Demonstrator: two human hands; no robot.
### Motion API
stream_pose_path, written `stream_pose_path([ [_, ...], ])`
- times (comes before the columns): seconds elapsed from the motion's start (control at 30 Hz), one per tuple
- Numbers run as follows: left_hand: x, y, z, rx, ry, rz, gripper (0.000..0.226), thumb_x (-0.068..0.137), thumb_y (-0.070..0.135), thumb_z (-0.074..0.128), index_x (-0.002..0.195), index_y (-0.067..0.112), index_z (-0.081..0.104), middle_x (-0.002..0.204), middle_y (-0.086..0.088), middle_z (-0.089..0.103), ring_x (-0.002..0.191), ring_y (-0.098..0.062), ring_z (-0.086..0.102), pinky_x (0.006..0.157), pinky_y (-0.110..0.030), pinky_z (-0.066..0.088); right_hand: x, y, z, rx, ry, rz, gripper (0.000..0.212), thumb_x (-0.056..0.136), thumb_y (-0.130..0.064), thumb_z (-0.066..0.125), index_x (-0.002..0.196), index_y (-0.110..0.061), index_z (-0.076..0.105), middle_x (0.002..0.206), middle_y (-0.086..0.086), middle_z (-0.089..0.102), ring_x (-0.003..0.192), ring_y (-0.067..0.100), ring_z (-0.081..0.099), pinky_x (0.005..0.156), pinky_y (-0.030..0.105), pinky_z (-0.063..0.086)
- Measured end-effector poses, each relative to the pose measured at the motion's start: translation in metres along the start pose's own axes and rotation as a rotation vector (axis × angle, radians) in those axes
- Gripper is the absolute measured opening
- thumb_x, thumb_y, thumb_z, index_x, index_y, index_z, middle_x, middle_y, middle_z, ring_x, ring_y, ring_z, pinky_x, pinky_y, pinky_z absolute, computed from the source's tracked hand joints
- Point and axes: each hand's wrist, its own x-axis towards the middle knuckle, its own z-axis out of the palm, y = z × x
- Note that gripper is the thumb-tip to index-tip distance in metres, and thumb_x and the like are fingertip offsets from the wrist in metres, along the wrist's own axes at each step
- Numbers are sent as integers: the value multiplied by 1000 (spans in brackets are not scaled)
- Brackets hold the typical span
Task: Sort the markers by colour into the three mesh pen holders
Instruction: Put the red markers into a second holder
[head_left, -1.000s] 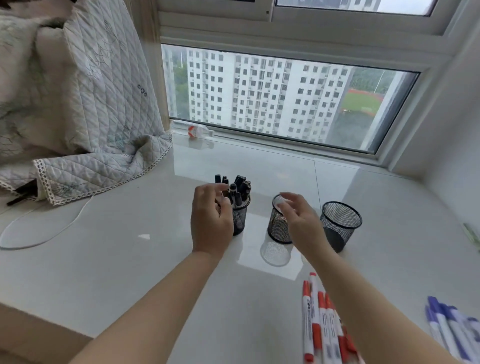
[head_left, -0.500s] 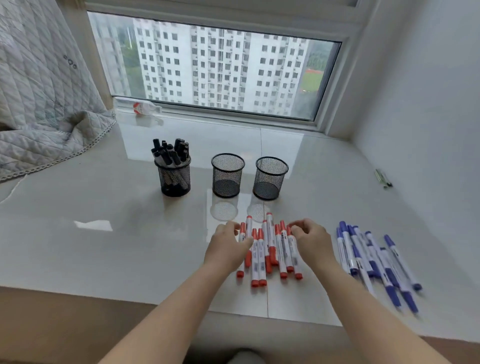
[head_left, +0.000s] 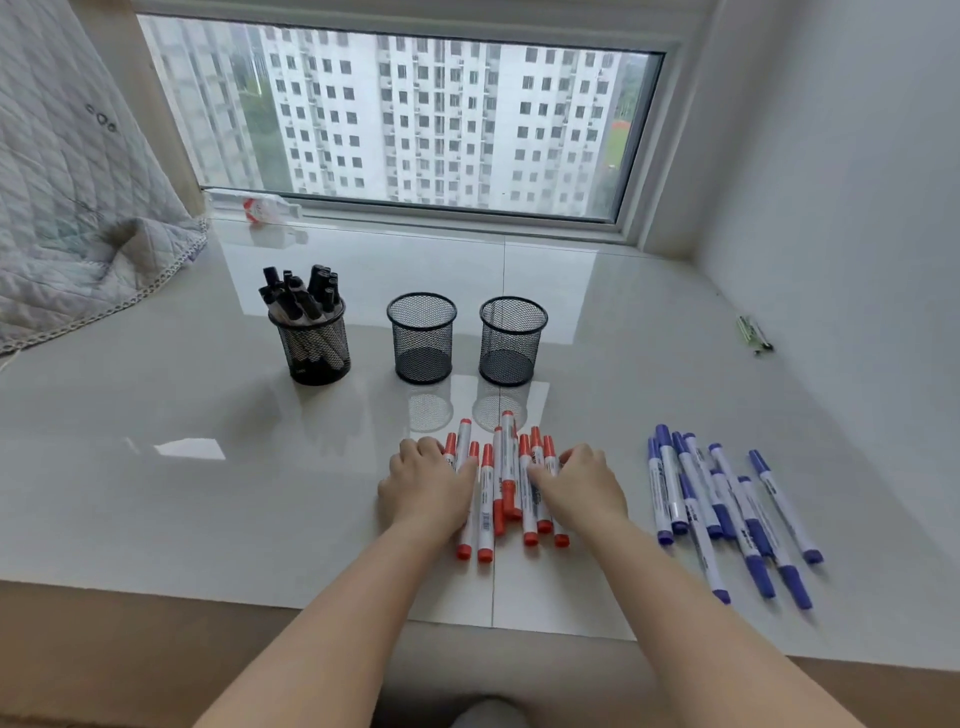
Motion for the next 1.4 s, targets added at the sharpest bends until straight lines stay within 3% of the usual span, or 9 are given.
stream_pose_path([
  [0.3,4,-1,0,9,11,-22,55,92,51,35,125,8,44,126,-9,47,117,-25,45,95,-38,38,6,-2,2,-59,5,25,52,85,-41,51,123,-6,44,125,10,47,114,29,49,90,37,42],
  [0.47,7,-3,-6,34,-15,14,34,93,21,38,119,0,44,124,-17,49,114,-30,46,93,-36,38,7,-5,6,-112,69,44,43,90,-31,42,122,-3,46,123,13,48,112,31,50,86,35,40],
  [0.67,12,-7,-13,-3,-24,31,29,92,22,43,110,0,48,115,-18,57,105,-34,54,80,-33,40,13,-2,-1,-28,56,67,26,84,-27,47,93,-3,55,96,13,60,79,28,53,66,29,37],
  [0.8,20,-13,-21,-85,-25,-28,30,91,25,44,107,-1,46,110,-22,61,100,-38,57,73,-34,38,18,3,-10,84,45,90,18,84,-23,47,80,-6,51,81,10,58,73,28,52,61,28,35],
  [0.87,24,-16,-24,-146,-56,-68,27,88,19,50,106,-1,45,105,-21,62,92,-34,59,69,-33,38,19,4,-11,120,-1,75,24,88,-26,44,77,-7,53,79,11,61,73,28,55,61,27,37],
  [0.97,27,-13,-26,-305,-171,-107,21,87,14,48,104,1,48,86,-12,64,65,-21,60,53,-27,45,17,1,-9,74,-48,35,36,89,-41,49,66,-13,54,66,1,55,64,20,53,55,26,36],
  [1.1,28,-3,-24,-286,-245,-4,22,92,27,45,99,8,54,89,-9,55,85,-28,54,68,-27,39,15,-5,-7,-3,-29,37,35,82,-44,58,59,-18,50,59,-3,51,53,10,47,45,23,29],
  [1.27,31,-5,-22,-333,-202,-6,27,95,33,39,81,13,49,82,-6,53,77,-24,47,66,-29,33,15,-10,-7,5,-69,76,18,75,-31,61,72,-14,58,65,-1,56,59,17,55,48,22,37],
  [1.4,40,-11,-30,-415,-210,-21,32,95,36,39,91,11,58,87,-7,54,80,-24,47,69,-28,35,20,-17,-16,29,-45,118,18,72,-29,62,71,-13,54,67,1,55,57,16,52,49,23,37],
])
